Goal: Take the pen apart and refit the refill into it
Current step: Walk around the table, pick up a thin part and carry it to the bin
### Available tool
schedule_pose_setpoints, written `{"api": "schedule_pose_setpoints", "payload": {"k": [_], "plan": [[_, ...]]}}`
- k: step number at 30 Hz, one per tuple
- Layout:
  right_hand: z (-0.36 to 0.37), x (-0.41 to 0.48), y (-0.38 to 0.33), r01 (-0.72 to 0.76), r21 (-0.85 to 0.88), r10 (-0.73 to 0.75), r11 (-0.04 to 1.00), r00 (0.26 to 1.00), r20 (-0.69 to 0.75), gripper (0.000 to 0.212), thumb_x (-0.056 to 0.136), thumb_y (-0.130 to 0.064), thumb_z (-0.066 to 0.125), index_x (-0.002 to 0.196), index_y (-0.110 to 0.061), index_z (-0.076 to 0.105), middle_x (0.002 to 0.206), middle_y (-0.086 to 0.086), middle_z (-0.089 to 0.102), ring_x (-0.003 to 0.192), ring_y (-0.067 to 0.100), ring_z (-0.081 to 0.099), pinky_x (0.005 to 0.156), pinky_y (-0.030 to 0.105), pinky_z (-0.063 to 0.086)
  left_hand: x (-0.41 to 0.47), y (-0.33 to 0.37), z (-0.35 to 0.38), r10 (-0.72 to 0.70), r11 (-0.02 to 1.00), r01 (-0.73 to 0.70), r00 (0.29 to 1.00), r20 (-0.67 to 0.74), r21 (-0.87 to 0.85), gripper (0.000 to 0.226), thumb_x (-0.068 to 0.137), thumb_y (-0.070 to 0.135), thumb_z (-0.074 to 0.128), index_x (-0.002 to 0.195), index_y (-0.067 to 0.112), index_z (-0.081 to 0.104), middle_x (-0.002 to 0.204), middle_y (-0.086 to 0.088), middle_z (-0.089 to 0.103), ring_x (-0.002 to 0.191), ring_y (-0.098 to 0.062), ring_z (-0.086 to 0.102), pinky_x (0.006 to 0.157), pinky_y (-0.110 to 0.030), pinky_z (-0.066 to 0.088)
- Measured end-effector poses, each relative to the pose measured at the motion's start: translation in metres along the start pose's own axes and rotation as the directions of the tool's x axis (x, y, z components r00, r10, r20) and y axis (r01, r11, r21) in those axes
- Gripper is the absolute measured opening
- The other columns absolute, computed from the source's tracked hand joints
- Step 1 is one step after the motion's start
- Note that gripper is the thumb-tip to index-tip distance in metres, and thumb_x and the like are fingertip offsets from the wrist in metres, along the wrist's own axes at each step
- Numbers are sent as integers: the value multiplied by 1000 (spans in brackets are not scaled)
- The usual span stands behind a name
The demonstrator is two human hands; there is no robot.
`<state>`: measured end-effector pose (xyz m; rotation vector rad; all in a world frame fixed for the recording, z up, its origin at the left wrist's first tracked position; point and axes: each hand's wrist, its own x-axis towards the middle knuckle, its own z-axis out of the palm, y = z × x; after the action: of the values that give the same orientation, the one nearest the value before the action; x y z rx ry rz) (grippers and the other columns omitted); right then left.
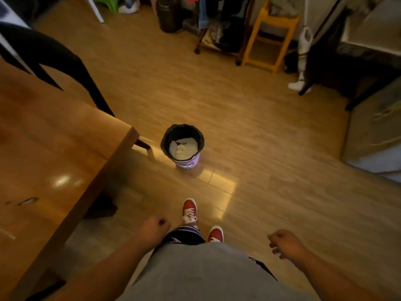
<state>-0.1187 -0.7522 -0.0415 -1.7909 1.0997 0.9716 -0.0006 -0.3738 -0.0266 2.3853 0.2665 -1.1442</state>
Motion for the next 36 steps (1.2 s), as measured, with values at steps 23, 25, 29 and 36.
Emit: {"api": "schedule_pose_setpoints", "payload": {"k": [23,25,29,36], "plan": [[-236,143,-243,41,114,-30,993,994,-102,20,95,-14,57,83,2,62,76,16,61,62,26,56,53,29,39,253,308,-153,87,981,-114,981,172,158,27,90,26,54,67,12,51,66,-7,53,61,-20,51,57,-32,39],[-259,160,-248,16,58,-10,998,994,-107,20,94,-10,58,79,3,60,71,17,58,56,24,52,50,27,37,271,347,-162,106,985,-127,980,170,120,24,91,27,52,77,10,60,75,-7,63,71,-22,61,68,-36,50],[-316,206,-271,-30,-36,27,999,996,-83,23,93,-12,61,73,0,60,67,16,60,55,25,55,48,26,37,308,412,-175,160,987,-158,970,180,-27,27,94,31,51,88,7,63,85,-11,68,81,-24,65,66,-34,47],[-418,290,-396,38,-268,-35,963,999,16,23,93,-22,61,75,-8,61,77,14,68,66,27,63,56,29,43,346,455,-194,9,978,5,998,67,-207,28,93,27,54,87,1,63,84,-17,69,69,-20,60,64,-33,46]]}}
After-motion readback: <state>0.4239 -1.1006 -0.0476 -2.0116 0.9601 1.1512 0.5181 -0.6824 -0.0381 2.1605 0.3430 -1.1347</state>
